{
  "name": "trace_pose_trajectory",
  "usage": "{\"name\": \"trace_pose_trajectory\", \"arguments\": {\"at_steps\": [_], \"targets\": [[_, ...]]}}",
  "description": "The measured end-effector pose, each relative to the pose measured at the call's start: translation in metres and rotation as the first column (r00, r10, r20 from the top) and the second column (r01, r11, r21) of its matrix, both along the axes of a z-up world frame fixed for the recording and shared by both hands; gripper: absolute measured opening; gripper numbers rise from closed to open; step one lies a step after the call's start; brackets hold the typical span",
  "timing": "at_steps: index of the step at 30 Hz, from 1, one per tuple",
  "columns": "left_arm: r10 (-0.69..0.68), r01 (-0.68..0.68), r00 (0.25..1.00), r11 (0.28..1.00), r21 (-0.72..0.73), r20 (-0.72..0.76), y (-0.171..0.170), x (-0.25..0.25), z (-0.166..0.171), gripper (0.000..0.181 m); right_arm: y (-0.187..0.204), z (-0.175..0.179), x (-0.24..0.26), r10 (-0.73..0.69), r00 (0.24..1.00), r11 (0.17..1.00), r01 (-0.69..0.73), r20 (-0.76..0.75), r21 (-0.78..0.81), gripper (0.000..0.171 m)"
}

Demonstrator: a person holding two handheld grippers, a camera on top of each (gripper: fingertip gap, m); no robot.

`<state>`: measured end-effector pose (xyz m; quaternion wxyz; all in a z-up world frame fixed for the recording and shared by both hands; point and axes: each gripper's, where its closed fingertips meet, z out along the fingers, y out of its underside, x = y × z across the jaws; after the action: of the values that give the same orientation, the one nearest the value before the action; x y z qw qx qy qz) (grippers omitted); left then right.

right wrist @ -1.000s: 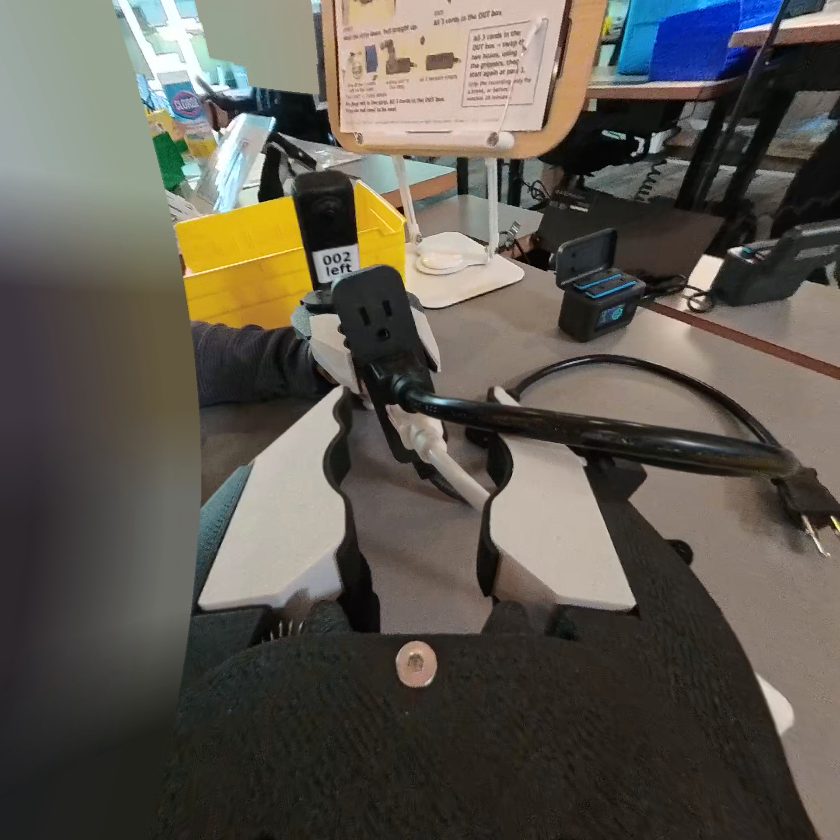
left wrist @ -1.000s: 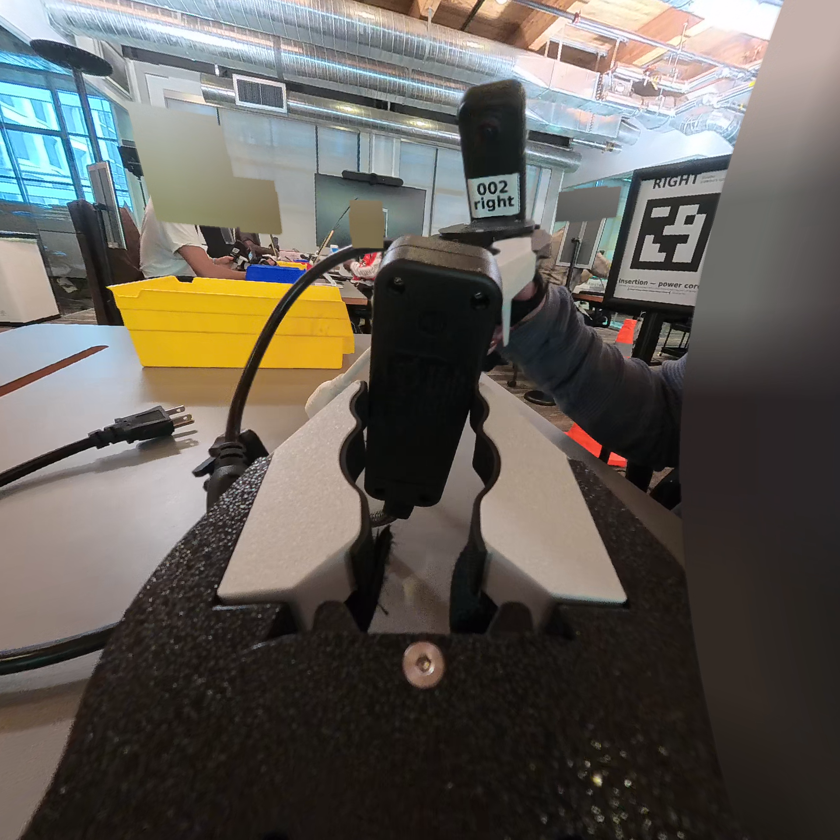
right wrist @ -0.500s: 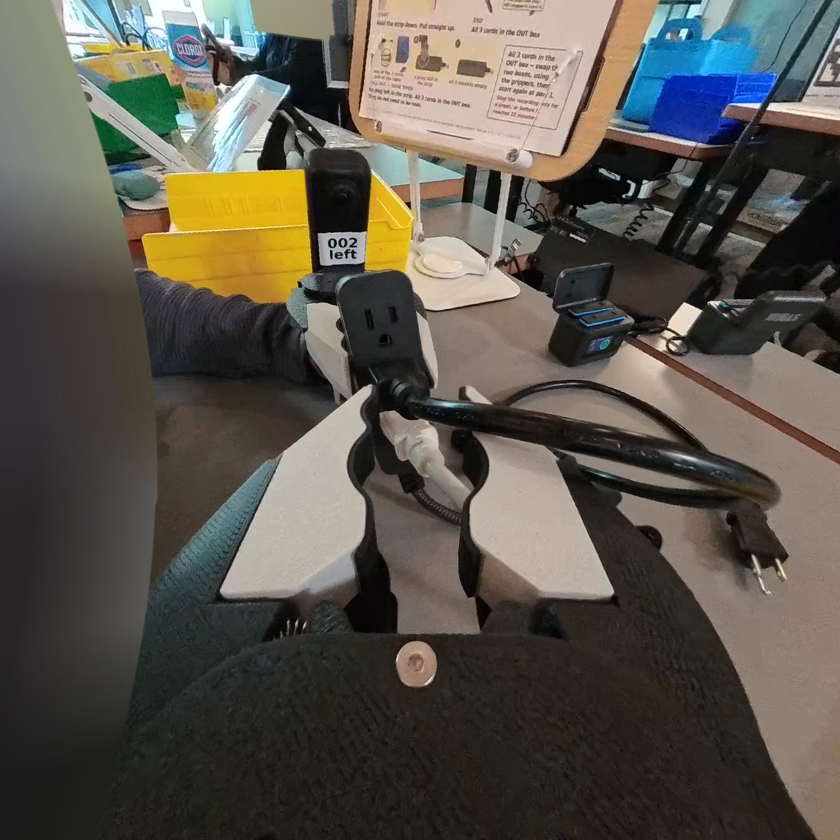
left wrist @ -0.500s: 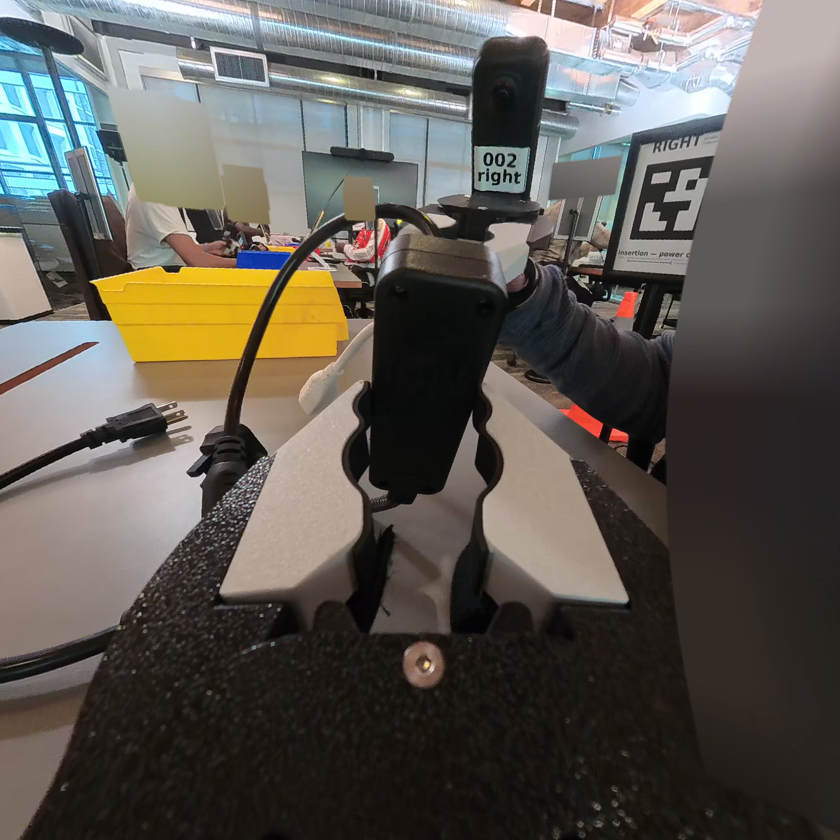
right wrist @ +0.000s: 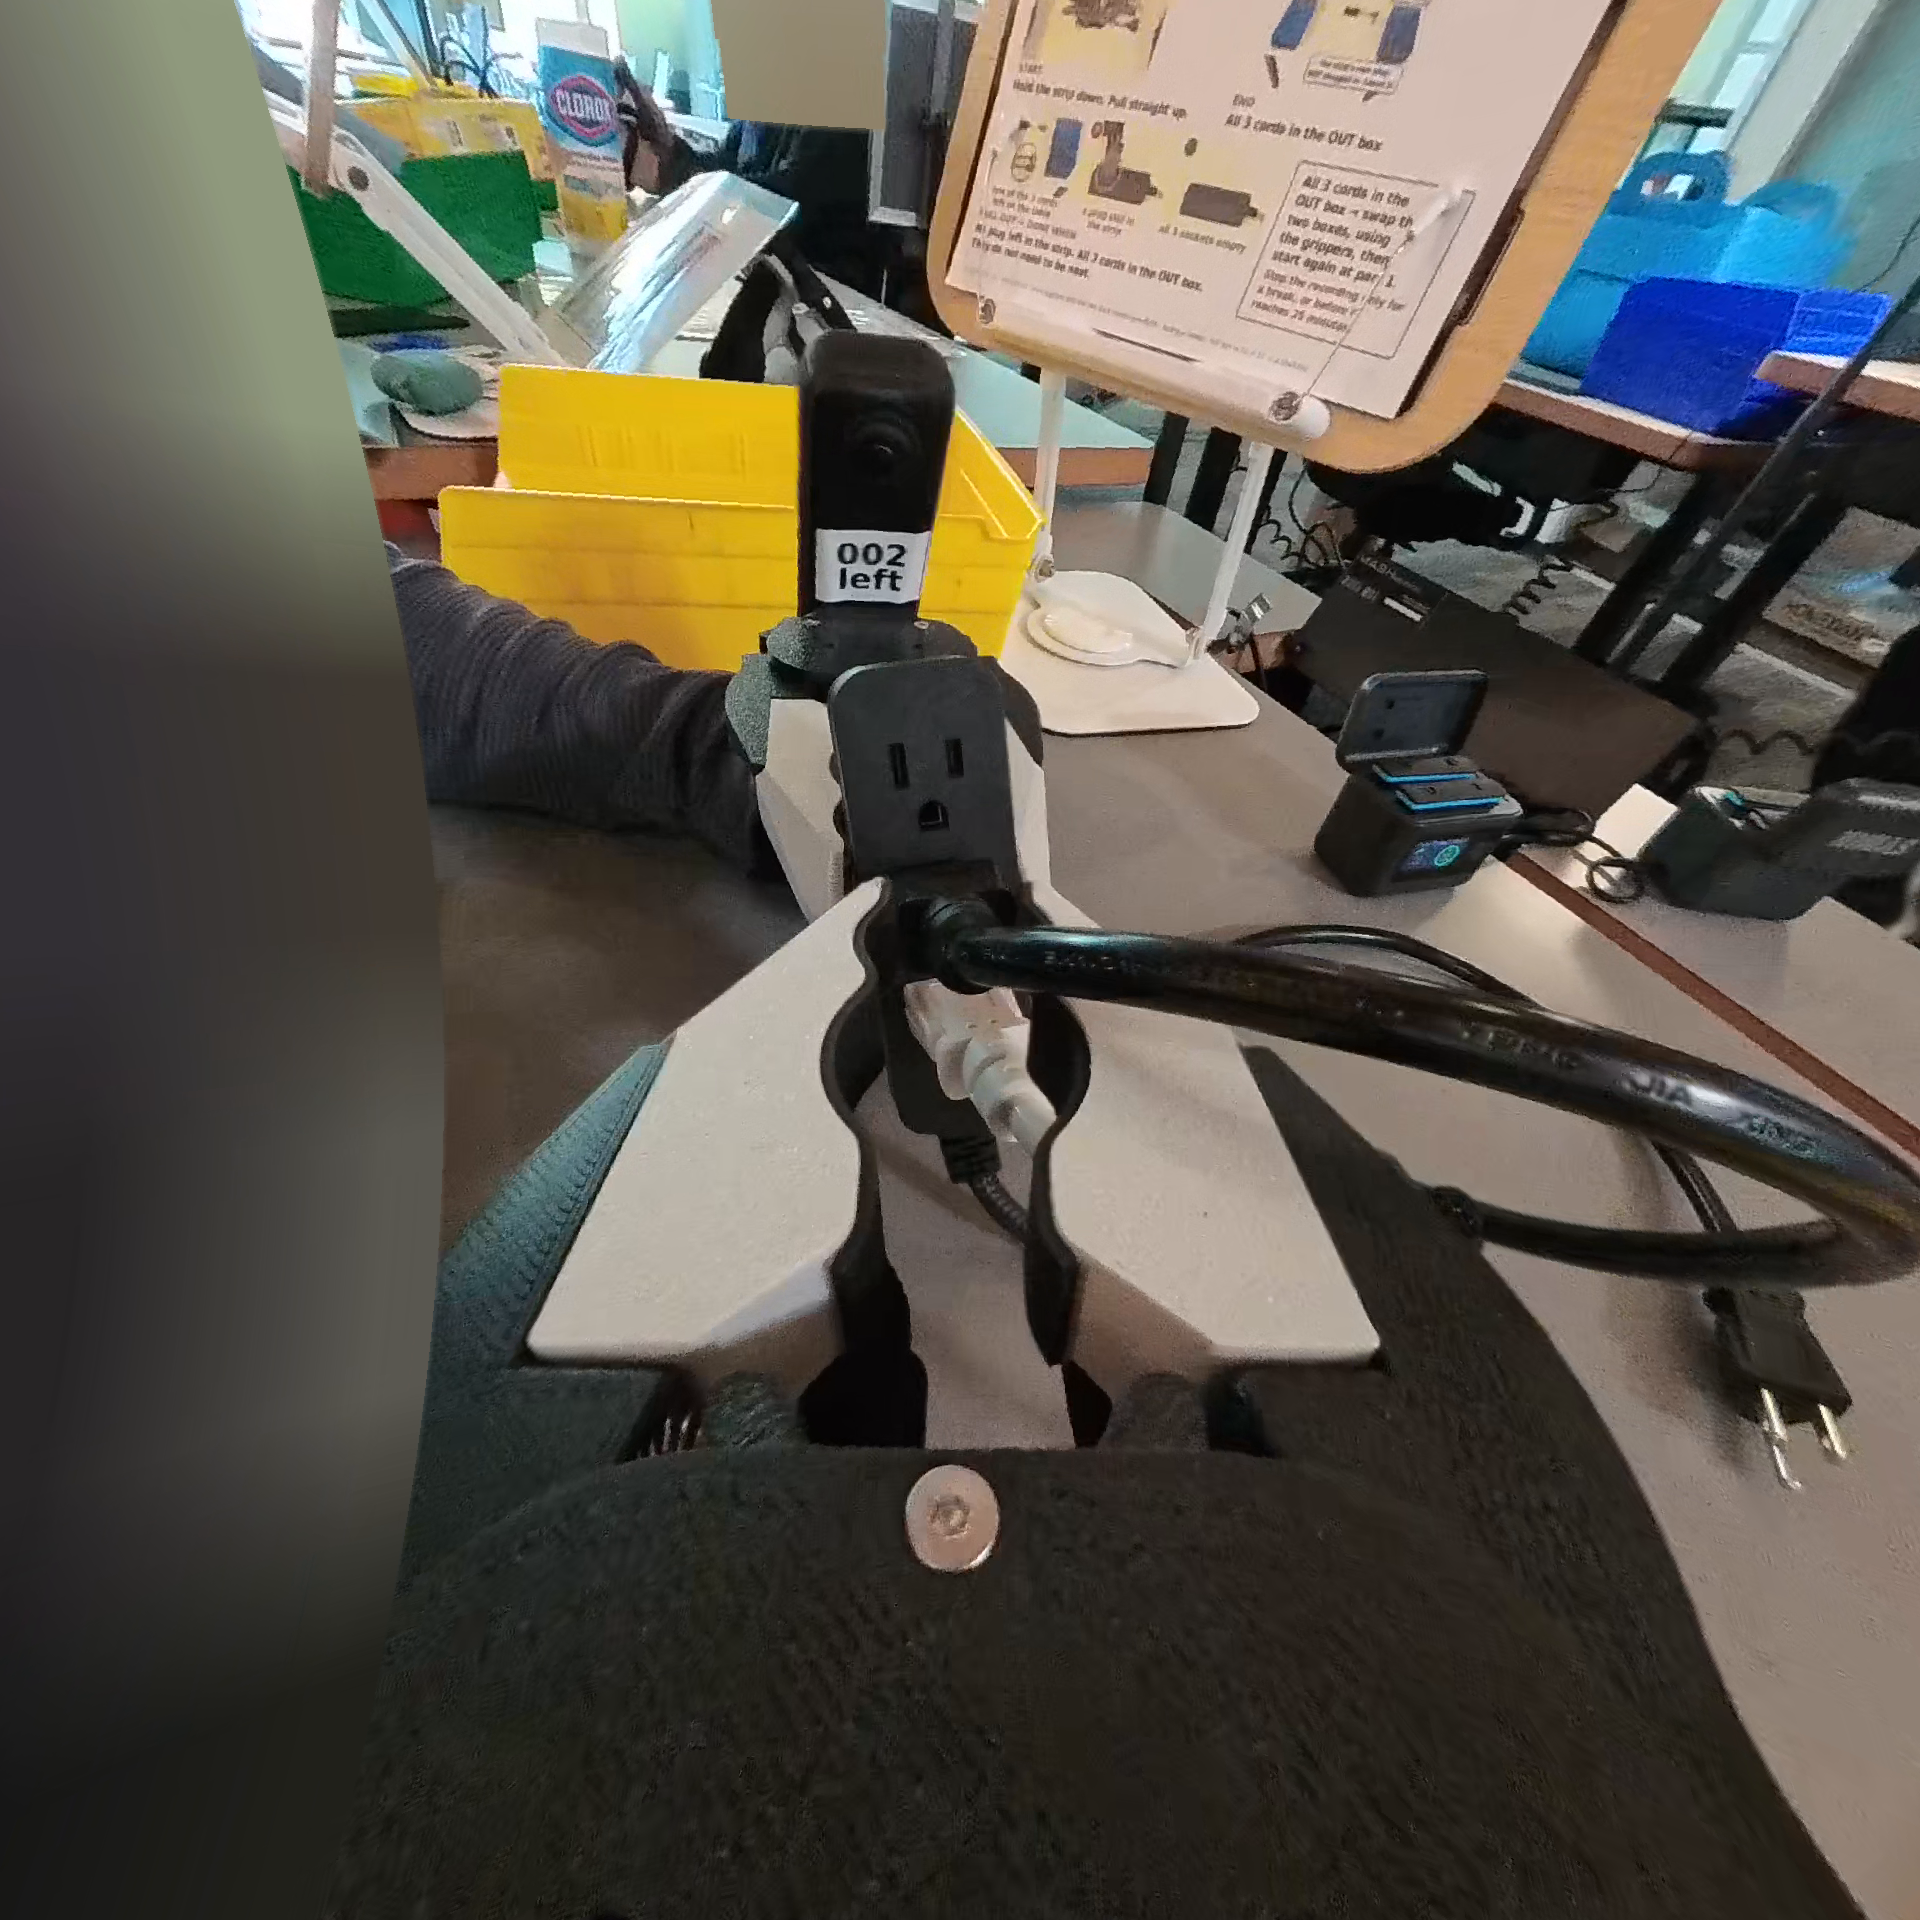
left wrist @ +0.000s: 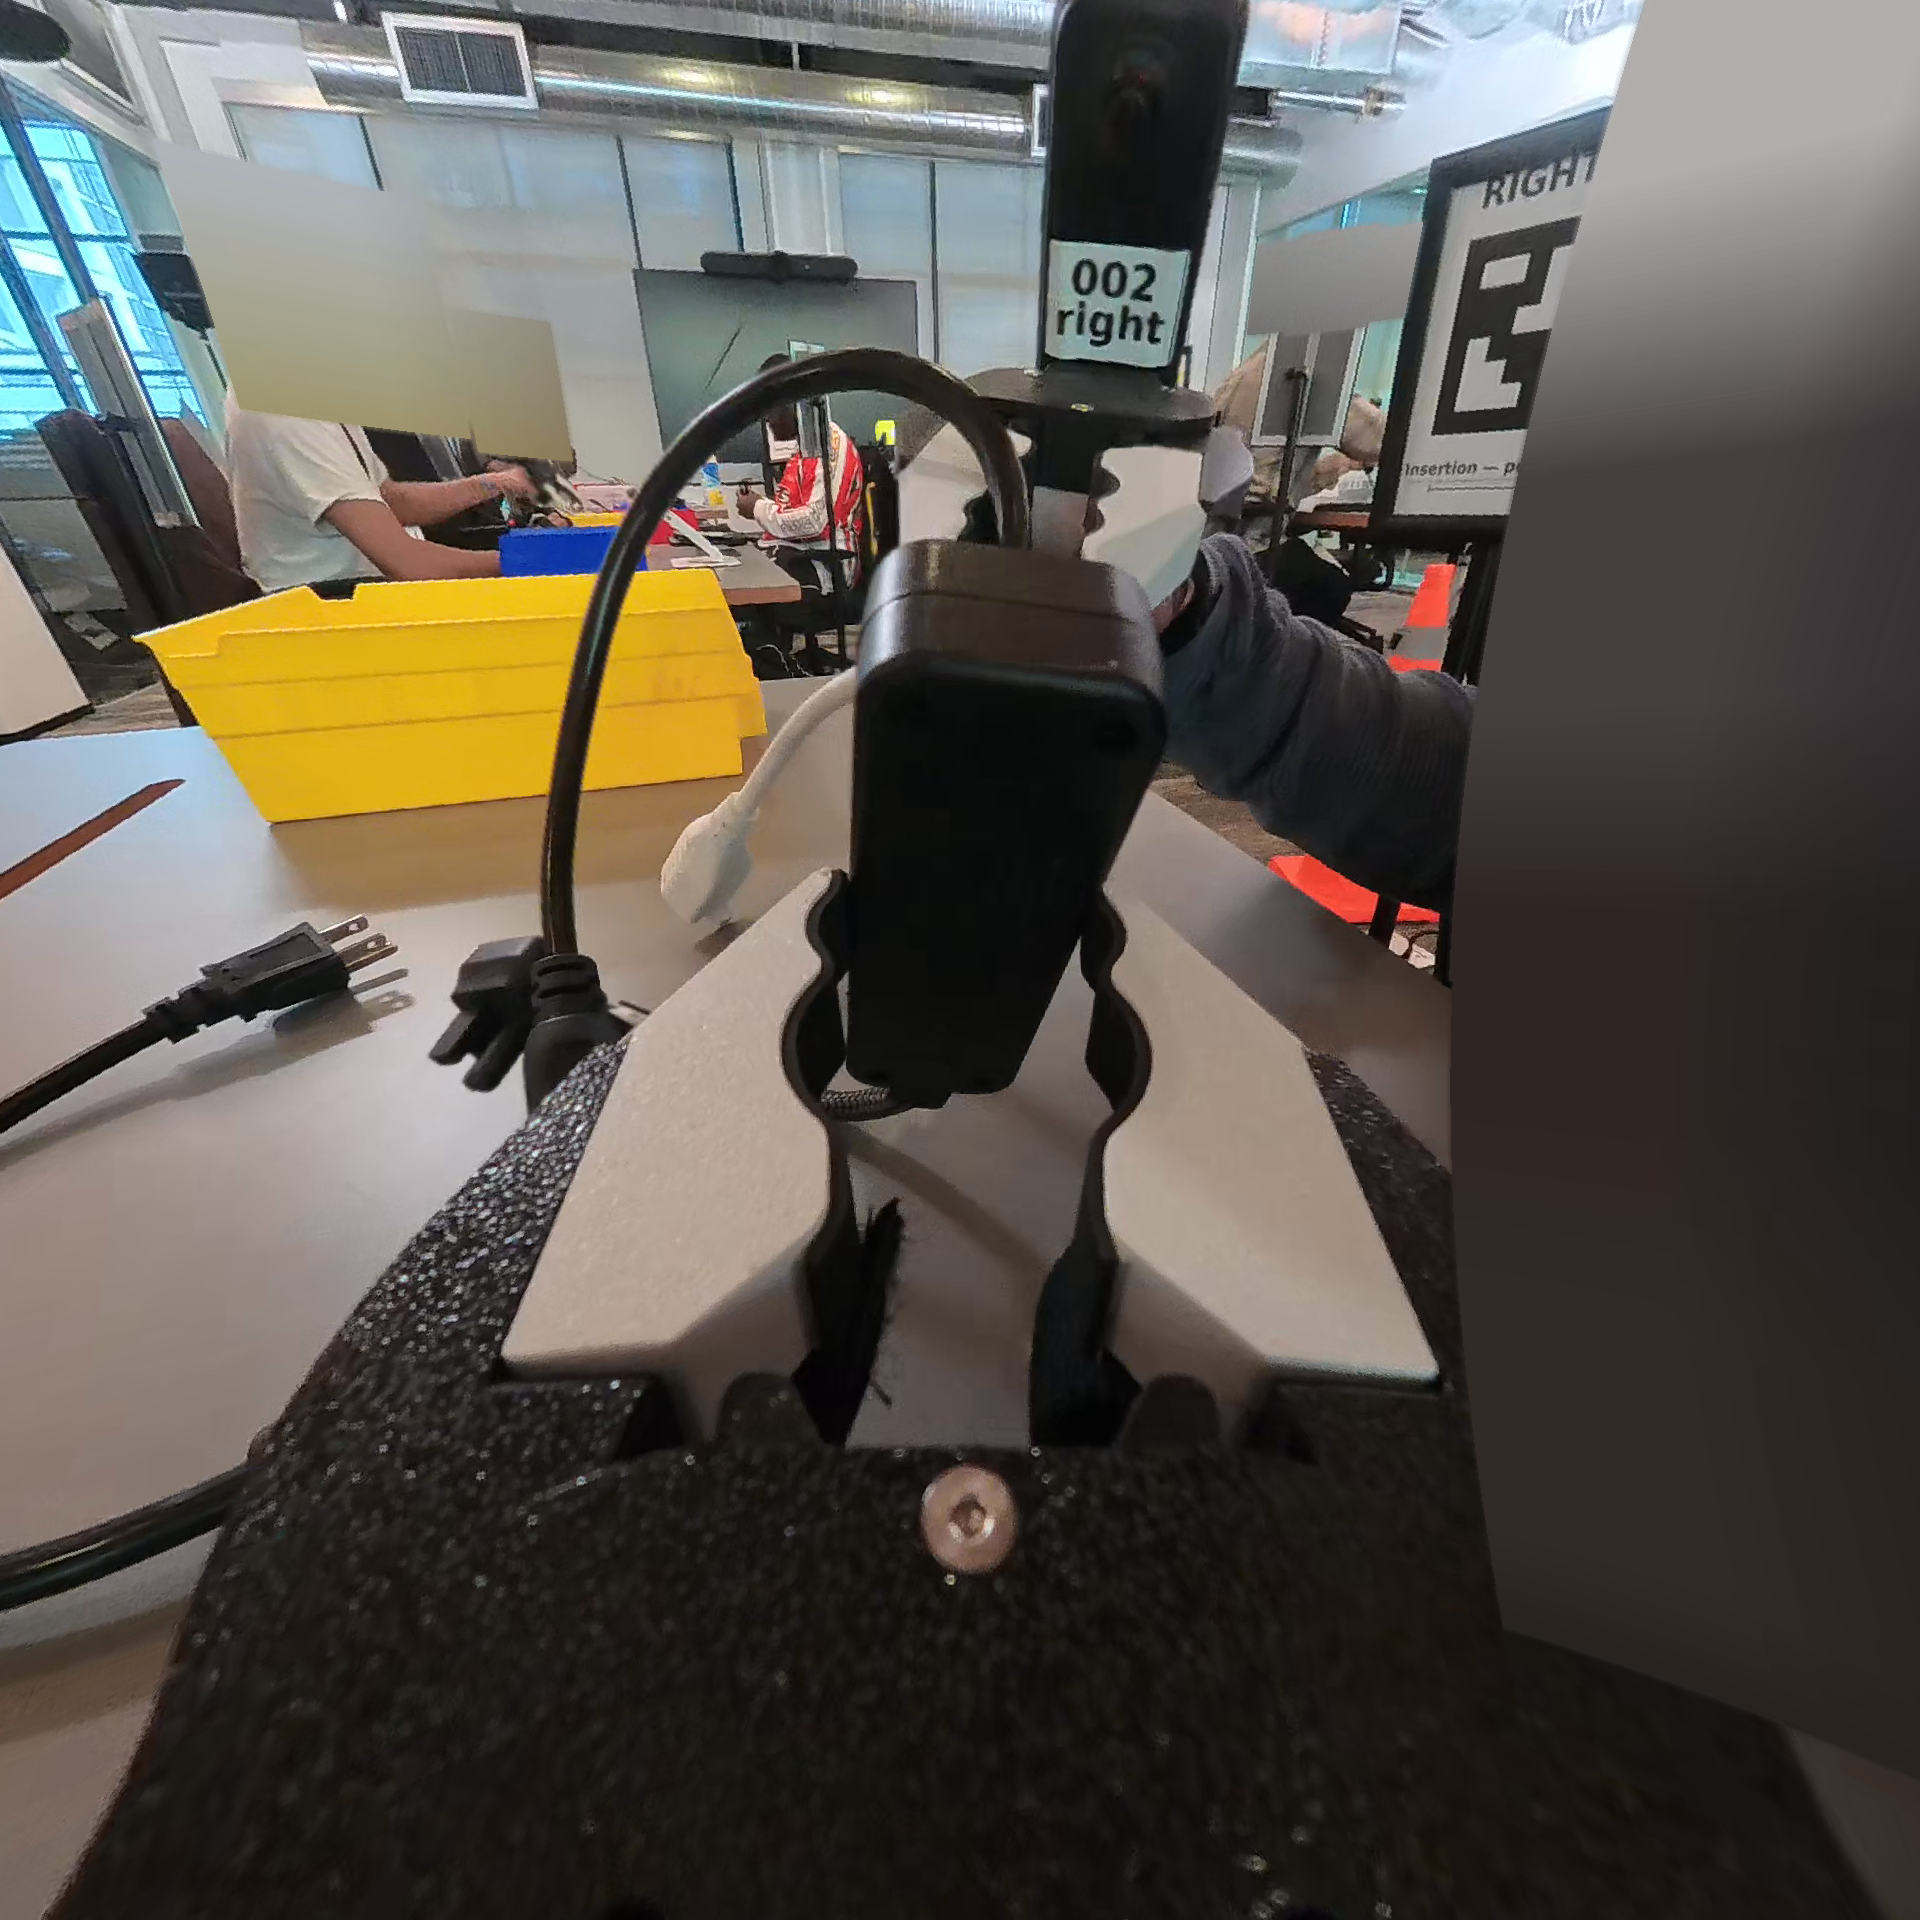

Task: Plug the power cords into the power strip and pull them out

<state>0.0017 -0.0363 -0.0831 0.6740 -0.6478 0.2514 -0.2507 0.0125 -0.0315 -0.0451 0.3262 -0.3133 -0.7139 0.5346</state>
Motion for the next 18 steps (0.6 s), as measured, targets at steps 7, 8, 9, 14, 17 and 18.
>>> {"name": "trace_pose_trajectory", "arguments": {"at_steps": [7, 8, 9, 14, 17, 18], "targets": [[0.026, -0.025, 0.999, 1.000, -0.016, 0.030, 0.003, -0.006, 0.001, 0.042, 0.003, 0.000, -0.008, -0.008, 1.000, 0.999, 0.008, 0.009, 0.035, 0.020], [0.027, -0.027, 0.999, 0.999, -0.022, 0.032, 0.003, -0.006, 0.001, 0.042, 0.002, -0.001, -0.008, -0.005, 1.000, 0.999, 0.004, 0.016, 0.045, 0.020], [0.028, -0.028, 0.999, 0.999, -0.027, 0.022, 0.004, -0.006, -0.001, 0.042, 0.002, -0.002, -0.008, 0.003, 1.000, 0.998, -0.005, 0.029, 0.059, 0.020], [0.062, -0.061, 0.998, 0.995, -0.080, 0.008, 0.011, -0.008, -0.007, 0.042, 0.008, -0.003, -0.017, 0.066, 0.984, 0.992, -0.082, 0.164, 0.092, 0.020], [0.074, -0.074, 0.997, 0.994, -0.077, 0.000, 0.012, -0.009, -0.007, 0.045, 0.003, -0.006, -0.028, 0.154, 0.957, 0.974, -0.188, 0.246, 0.123, 0.020], [0.090, -0.089, 0.996, 0.994, -0.057, 0.013, 0.011, -0.011, -0.004, 0.046, 0.003, -0.004, -0.032, 0.186, 0.948, 0.969, -0.221, 0.256, 0.114, 0.020]]}}
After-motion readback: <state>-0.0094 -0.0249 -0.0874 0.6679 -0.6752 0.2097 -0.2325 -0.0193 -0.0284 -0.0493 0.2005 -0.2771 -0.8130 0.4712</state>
